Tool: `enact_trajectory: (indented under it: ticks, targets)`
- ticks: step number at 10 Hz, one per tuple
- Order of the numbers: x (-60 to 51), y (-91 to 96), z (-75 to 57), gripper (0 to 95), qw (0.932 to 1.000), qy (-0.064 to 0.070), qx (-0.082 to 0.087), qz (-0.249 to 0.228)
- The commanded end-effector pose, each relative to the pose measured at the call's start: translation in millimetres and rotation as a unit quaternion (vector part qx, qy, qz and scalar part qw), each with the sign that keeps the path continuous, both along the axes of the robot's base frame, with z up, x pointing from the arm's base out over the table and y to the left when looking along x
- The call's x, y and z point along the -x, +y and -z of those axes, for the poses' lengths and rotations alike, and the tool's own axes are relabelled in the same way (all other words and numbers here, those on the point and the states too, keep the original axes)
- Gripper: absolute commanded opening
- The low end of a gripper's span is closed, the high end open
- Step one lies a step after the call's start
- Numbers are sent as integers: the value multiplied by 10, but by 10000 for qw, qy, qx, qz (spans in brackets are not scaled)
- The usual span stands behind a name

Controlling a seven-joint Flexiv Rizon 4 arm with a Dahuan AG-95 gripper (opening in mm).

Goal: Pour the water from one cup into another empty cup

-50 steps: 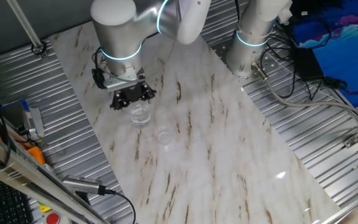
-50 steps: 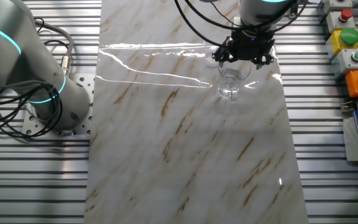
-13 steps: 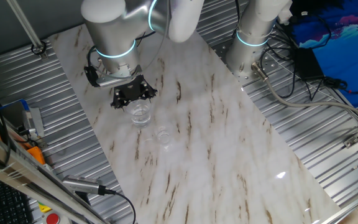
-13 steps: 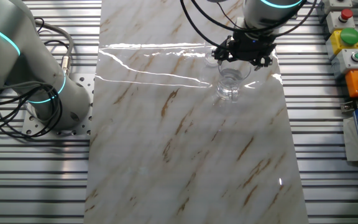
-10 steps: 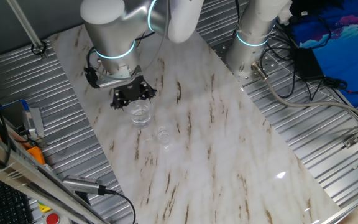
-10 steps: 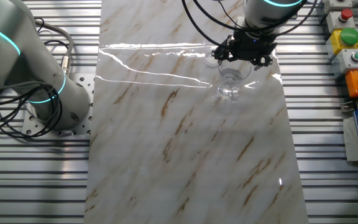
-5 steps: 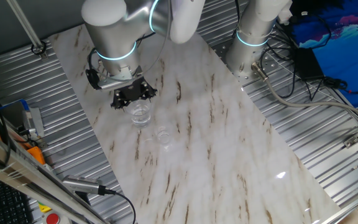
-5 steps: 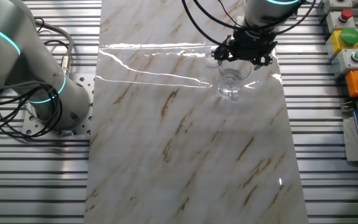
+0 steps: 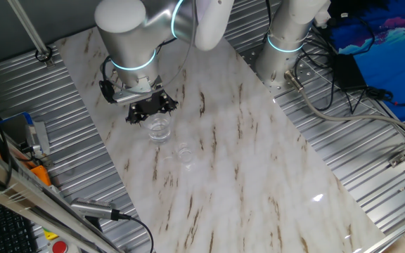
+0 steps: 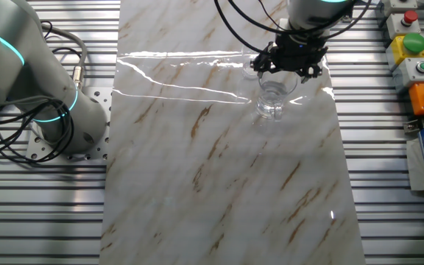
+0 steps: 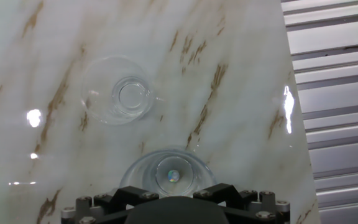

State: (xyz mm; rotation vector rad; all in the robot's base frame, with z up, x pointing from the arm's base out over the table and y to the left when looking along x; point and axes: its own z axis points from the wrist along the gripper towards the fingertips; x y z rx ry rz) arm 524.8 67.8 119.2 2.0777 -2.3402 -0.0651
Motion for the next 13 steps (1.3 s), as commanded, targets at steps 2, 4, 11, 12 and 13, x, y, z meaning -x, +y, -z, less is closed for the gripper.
enact_trajectory:
  ticks: [2,4,11,12,13]
  targets:
    - [3,-3,16,950,10000,-27,9,-9]
    - [3,-3,18,950,10000,-41,21,-26]
    - [5,-1,4,950,9998,14,-76,181]
    - [5,0,2,950,9998,1,-49,177]
    - [5,0,-1,950,9997,-40,-43,217]
